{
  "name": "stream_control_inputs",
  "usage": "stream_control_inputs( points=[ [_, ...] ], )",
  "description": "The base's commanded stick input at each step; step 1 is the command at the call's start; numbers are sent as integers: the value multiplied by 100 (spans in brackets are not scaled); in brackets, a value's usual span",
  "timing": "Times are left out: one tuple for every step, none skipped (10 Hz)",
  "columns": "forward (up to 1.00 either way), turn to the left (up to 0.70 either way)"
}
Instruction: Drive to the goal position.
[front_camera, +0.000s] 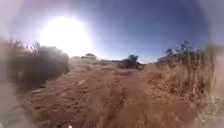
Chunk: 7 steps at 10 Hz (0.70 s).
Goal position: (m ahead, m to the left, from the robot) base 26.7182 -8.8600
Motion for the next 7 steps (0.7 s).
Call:
stream_control_inputs(
  points=[
    [50,0],
    [50,0],
    [50,0],
    [50,0],
    [50,0],
    [50,0],
    [50,0]
  ],
)
